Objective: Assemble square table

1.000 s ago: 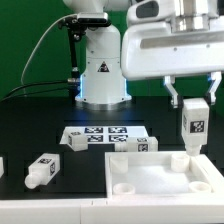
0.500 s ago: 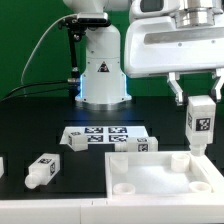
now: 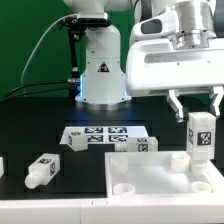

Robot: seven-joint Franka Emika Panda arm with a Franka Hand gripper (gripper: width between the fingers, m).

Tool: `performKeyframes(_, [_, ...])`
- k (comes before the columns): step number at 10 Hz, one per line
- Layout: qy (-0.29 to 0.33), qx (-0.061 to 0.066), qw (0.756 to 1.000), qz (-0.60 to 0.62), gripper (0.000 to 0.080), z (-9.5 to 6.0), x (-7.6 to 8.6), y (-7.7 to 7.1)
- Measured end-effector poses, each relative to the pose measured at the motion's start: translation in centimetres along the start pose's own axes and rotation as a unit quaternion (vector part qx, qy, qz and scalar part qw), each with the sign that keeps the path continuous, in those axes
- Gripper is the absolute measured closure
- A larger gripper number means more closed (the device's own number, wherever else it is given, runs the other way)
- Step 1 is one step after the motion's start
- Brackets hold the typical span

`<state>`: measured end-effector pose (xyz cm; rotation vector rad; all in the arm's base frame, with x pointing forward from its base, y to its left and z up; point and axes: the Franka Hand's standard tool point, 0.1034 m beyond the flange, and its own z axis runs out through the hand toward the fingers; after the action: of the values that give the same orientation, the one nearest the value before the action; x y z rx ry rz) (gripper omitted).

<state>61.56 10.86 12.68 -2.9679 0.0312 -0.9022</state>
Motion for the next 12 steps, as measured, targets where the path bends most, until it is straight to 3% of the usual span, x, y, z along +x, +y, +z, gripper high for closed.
performKeyframes(12, [-0.021,-0.007,1.000,0.006,0.0511,2.2,-0.6,0.3])
